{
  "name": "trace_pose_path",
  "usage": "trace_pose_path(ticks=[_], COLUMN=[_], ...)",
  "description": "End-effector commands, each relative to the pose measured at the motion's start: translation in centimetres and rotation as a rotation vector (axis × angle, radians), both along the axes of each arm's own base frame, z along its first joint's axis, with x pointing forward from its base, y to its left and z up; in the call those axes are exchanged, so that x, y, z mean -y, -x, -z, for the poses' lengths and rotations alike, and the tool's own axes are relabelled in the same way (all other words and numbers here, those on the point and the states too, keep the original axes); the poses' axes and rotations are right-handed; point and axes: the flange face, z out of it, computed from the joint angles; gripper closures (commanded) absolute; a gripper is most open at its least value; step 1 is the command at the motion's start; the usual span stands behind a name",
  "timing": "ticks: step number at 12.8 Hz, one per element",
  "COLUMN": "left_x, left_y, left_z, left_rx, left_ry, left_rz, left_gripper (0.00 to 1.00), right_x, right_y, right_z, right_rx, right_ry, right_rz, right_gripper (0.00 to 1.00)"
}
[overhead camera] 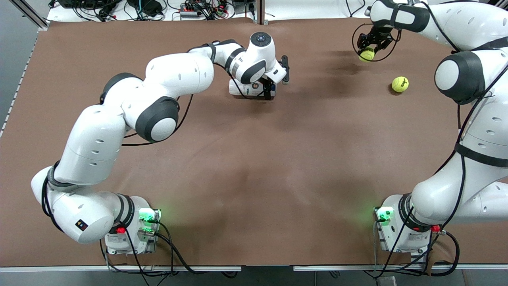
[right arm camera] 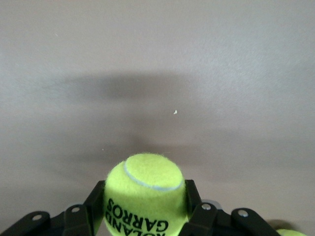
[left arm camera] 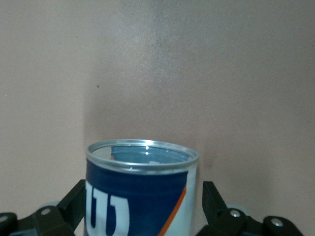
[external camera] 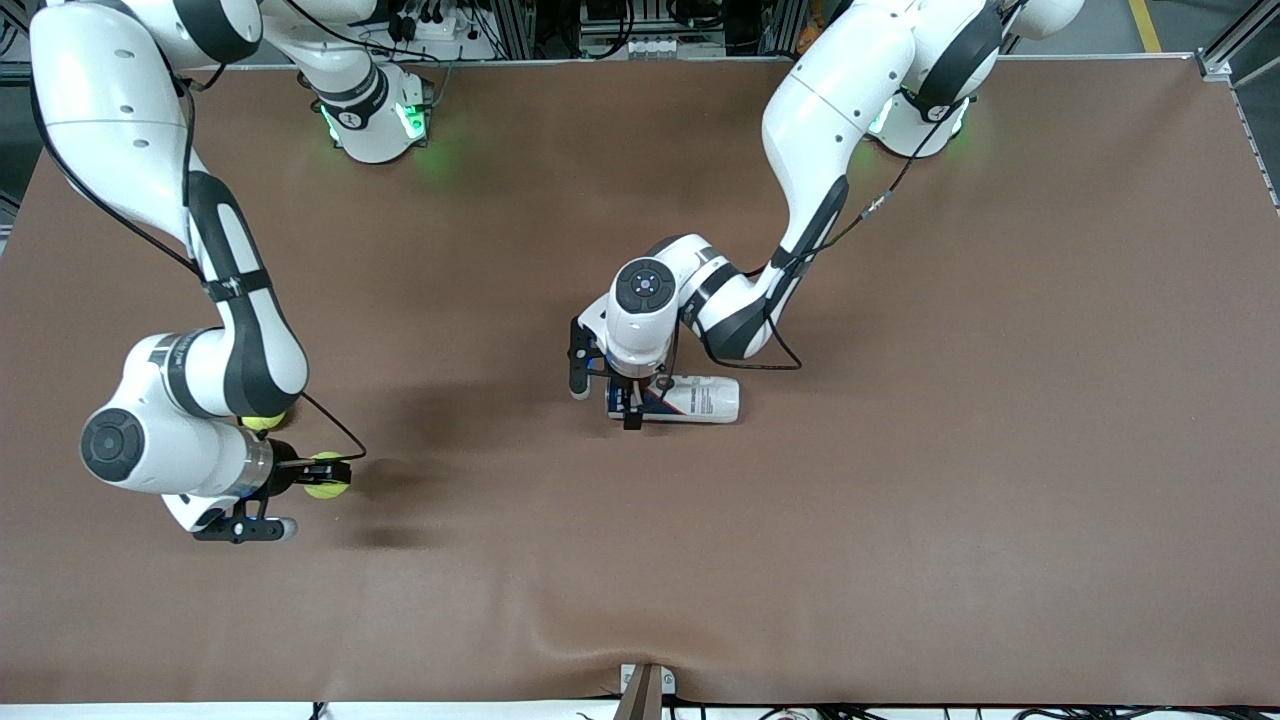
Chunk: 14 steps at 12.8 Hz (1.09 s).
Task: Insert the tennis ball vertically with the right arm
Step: 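Close the right gripper on the Roland Garros ball and lift it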
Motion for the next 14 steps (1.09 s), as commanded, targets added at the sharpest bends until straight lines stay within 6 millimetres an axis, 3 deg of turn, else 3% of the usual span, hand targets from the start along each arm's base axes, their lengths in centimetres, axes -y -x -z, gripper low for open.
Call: trace_pose_path(ticks=[1, 3, 5, 9, 14], left_x=[0.5, 0.5, 0.5, 0.4, 0.3], left_y=[-0.4, -0.4, -0.4, -0.3, -0.2], left_z=[0.8, 1.2, 1.3, 1.6, 1.8], left_rx=[0.029, 0.029, 0.029, 0.029, 0.022], left_ry=[0.016, 0.016, 0.014, 0.008, 0.000], left_rz=[0.021, 0.026, 0.030, 0.062, 0.062], left_gripper=[0.00, 0.00, 0.00, 0.00, 0.00], right_x=[-0.1, -0.7, -1.6, -1.8, -1.9], right_y=[0.4, 0.3, 0.8, 2.4, 3.0], right_z=[-4.4, -5.7, -9.5, -14.2, -18.6], right_rx=[0.041, 0.064, 0.101, 0.074, 0.142], right_ry=[-0.012, -0.017, -0.023, -0.022, -0.019], right_rz=[-0.014, -0.025, -0.040, -0.053, -0.118], right_gripper=[0.90, 0.90, 0.91, 0.92, 0.92])
